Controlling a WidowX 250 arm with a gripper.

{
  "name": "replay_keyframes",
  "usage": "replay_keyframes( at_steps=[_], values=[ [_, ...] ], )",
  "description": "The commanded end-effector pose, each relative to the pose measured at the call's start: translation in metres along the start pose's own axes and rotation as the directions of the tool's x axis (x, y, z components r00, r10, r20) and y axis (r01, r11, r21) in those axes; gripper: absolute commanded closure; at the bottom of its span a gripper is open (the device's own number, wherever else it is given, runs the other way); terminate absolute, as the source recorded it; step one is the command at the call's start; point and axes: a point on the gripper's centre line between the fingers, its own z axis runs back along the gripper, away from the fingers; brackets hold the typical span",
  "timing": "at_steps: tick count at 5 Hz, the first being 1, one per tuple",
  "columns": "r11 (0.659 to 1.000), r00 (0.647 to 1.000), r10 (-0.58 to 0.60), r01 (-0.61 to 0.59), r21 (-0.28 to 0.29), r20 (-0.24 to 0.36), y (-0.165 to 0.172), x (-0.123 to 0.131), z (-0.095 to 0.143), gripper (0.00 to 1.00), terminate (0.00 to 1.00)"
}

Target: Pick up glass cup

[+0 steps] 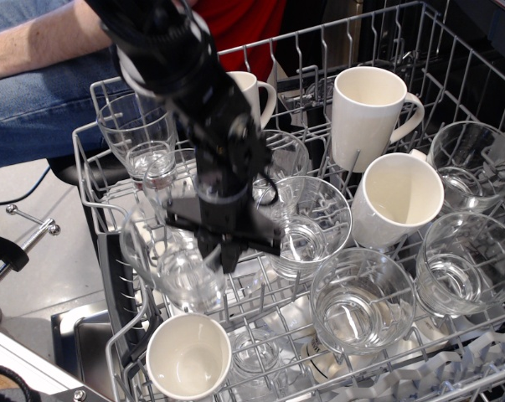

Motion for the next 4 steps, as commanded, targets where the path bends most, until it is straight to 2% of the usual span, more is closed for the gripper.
replay_keyframes(
  at_steps=[1, 2, 3, 4],
  values=[
    [0.998, 0.999, -0.01, 0.006, 0.063, 0.052, -0.008, 0.026, 0.077, 1.0, 0.0],
    [0.997, 0.999, -0.035, 0.035, 0.073, -0.002, -0.003, 0.03, 0.116, 1.0, 0.0],
    [0.996, 0.998, -0.063, 0.065, 0.068, -0.031, 0.001, 0.033, 0.138, 1.0, 0.0],
    [0.995, 0.996, -0.077, 0.079, 0.061, -0.034, 0.002, 0.037, 0.143, 1.0, 1.0]
  ],
)
